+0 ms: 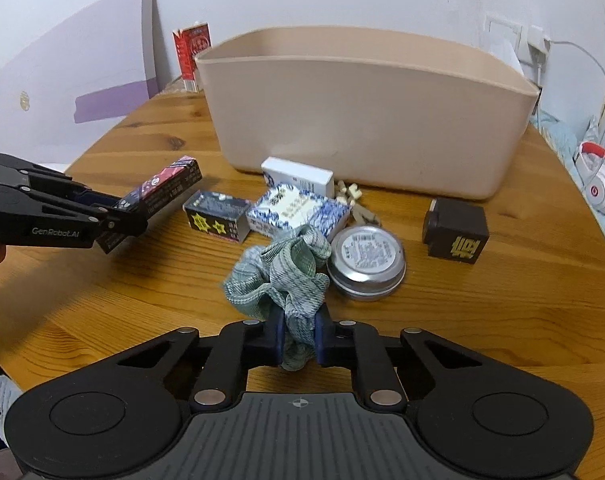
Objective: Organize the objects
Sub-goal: 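Lift both items over the basket and release them inside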
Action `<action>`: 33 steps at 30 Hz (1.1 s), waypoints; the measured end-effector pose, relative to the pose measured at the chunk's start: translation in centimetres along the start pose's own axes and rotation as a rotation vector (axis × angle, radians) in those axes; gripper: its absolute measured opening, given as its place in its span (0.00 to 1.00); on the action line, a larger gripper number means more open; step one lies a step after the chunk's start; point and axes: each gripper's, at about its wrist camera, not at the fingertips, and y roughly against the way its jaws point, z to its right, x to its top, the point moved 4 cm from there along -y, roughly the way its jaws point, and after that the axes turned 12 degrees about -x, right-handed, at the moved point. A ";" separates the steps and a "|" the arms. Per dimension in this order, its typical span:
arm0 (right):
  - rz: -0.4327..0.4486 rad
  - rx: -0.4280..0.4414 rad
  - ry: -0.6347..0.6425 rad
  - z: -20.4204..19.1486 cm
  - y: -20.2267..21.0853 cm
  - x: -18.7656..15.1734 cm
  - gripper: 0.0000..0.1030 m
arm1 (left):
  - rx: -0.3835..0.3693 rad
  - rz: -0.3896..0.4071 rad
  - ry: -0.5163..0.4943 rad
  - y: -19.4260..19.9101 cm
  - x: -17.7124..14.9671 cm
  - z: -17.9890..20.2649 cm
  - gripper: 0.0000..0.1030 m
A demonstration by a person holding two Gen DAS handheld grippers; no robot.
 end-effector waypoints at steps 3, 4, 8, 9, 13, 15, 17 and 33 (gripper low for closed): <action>0.032 0.003 0.011 0.3 1.3 0.3 0.13 | -0.001 0.028 -0.008 1.3 0.4 0.8 0.22; 0.046 0.001 0.014 0.4 1.8 0.5 0.13 | -0.004 0.034 -0.014 1.8 0.6 1.1 0.22; 0.086 -0.007 0.010 1.2 3.4 1.3 0.13 | -0.007 0.062 -0.036 3.2 1.4 2.2 0.22; 0.096 -0.012 0.009 1.5 3.8 1.5 0.13 | -0.006 0.070 -0.041 3.5 1.6 2.5 0.22; 0.135 -0.031 -0.002 2.7 5.0 2.5 0.13 | -0.013 0.117 -0.065 4.9 2.9 3.8 0.22; 0.157 -0.040 -0.010 3.4 5.6 3.1 0.13 | -0.012 0.141 -0.076 5.6 3.8 4.5 0.22; 0.179 -0.049 -0.015 4.1 6.1 3.7 0.13 | -0.009 0.167 -0.086 6.2 4.9 5.1 0.22; 0.316 -0.091 -0.076 9.4 7.3 11.0 0.13 | 0.007 0.245 -0.093 3.3 14.2 6.8 0.22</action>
